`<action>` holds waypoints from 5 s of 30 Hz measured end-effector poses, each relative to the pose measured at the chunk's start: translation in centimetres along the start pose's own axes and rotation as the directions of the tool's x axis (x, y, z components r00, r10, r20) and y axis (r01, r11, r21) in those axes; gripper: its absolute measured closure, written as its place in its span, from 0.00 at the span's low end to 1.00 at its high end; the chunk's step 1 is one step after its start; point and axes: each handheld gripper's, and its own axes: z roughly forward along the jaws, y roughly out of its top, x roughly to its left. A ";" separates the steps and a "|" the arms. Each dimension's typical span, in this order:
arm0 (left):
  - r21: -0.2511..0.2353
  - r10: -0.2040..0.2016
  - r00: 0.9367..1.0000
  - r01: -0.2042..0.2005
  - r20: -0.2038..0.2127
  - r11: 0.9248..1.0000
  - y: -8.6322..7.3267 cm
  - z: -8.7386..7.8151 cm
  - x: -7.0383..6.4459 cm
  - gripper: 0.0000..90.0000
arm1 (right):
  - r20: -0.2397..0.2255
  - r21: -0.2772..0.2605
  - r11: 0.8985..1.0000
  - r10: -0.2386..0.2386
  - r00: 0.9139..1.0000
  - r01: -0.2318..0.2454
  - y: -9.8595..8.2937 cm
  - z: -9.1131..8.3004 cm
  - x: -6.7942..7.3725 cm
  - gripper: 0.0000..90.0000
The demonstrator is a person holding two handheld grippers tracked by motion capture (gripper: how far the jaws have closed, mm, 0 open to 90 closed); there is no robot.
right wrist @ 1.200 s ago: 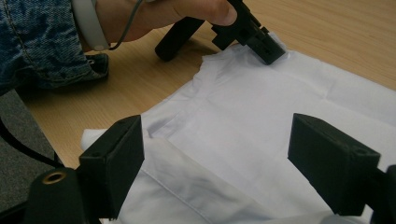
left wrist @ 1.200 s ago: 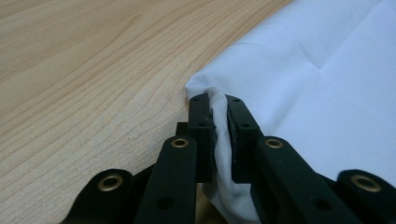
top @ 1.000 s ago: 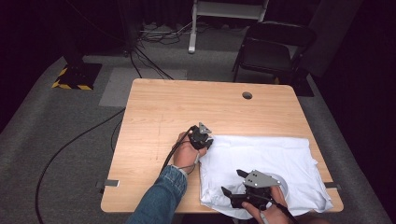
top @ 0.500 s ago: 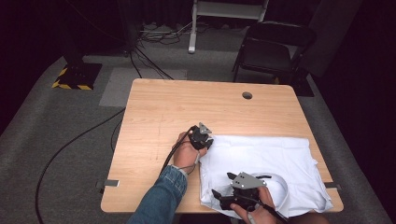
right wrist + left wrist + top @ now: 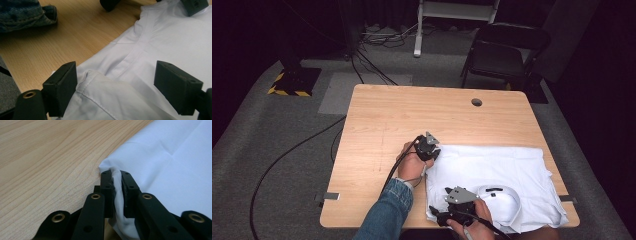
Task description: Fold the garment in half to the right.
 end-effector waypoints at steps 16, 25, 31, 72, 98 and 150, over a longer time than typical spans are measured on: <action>0.000 -0.001 1.000 0.001 0.002 1.000 0.0 0.0 0.0 0.91 | 0.004 -0.053 0.999 0.013 1.000 -0.013 0.3 -1.2 0.1 0.20; 0.000 -0.005 1.000 0.005 0.006 1.000 0.0 0.0 0.1 0.91 | -0.022 -0.089 0.996 -0.013 1.000 0.011 1.0 -3.1 1.3 0.21; 0.003 0.013 1.000 -0.013 -0.008 1.000 0.0 0.0 -0.1 0.91 | -0.022 -0.089 0.996 -0.013 1.000 0.011 1.0 -3.1 1.3 0.21; -0.097 -0.052 0.996 0.058 0.072 0.994 2.2 -3.0 0.4 0.94 | -0.009 -0.067 0.998 0.007 1.000 -0.008 1.6 -2.4 2.0 0.91; -0.216 -0.012 0.997 0.030 0.083 0.976 6.3 -8.6 0.4 0.93 | -0.017 -0.185 0.983 -0.013 1.000 0.009 5.6 -6.5 2.4 0.91; -0.384 0.039 0.996 -0.003 0.085 0.923 12.5 -12.3 -3.2 0.94 | 0.020 -0.323 0.945 -0.050 0.999 0.054 10.0 -14.0 1.4 0.91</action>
